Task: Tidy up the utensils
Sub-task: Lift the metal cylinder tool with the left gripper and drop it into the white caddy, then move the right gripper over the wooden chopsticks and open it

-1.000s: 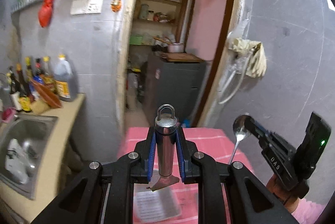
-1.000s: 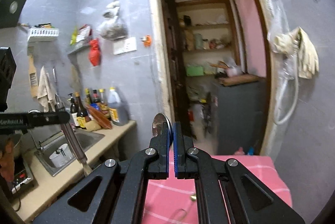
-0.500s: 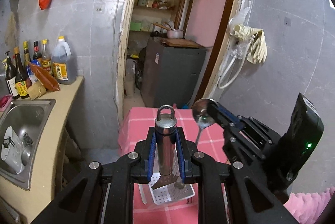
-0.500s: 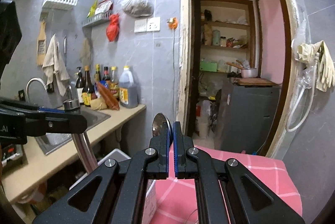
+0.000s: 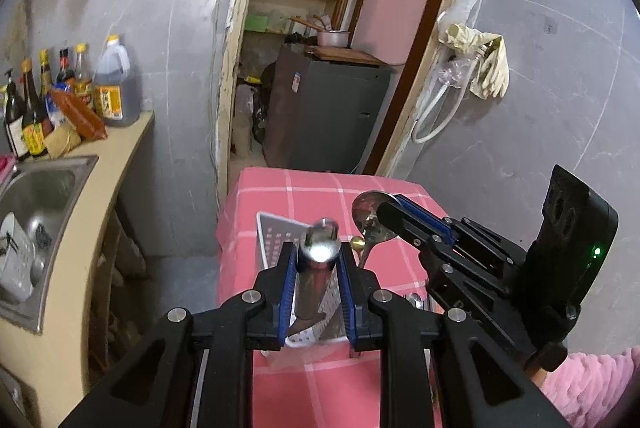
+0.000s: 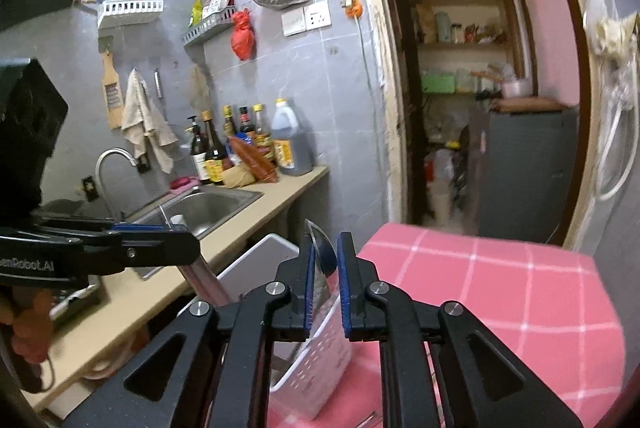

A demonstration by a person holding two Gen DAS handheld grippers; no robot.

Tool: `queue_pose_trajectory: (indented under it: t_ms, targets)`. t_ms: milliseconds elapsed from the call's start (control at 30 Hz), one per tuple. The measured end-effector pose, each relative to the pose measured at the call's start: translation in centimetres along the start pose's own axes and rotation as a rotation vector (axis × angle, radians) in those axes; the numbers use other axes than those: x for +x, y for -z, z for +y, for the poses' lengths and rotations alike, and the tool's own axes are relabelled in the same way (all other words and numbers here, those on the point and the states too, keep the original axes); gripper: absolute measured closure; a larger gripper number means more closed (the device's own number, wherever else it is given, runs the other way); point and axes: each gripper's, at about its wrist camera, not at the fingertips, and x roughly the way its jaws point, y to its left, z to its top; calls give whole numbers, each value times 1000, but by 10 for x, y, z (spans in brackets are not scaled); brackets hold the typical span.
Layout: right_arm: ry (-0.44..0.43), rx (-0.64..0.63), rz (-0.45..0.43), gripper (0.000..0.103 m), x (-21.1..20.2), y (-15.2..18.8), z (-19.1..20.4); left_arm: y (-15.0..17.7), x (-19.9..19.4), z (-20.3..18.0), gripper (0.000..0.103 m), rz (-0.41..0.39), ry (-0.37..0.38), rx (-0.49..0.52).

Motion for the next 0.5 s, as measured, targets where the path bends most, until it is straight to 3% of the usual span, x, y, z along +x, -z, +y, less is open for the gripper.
queue_pose_trajectory:
  t_ms: [67, 167, 233, 300, 333, 500]
  targets:
    - [-30, 23, 11, 90, -1, 4, -3, 2, -4, 2, 78, -17, 15, -20]
    - [-47, 51, 3, 82, -8, 6, -7, 4, -9, 1, 62, -48, 13, -33]
    - [-33, 66, -10, 73, -15, 6, -11, 5, -12, 0, 61, -67, 16, -43]
    - [1, 82, -34, 68, -27, 5, -17, 7, -13, -3, 56, -81, 6, -47]
    - [20, 86, -44, 59, -33, 2, -20, 8, -14, -5, 54, -94, 0, -48]
    - [161, 100, -125, 31, -77, 1, -40, 14, -17, -23, 29, -174, -11, -47]
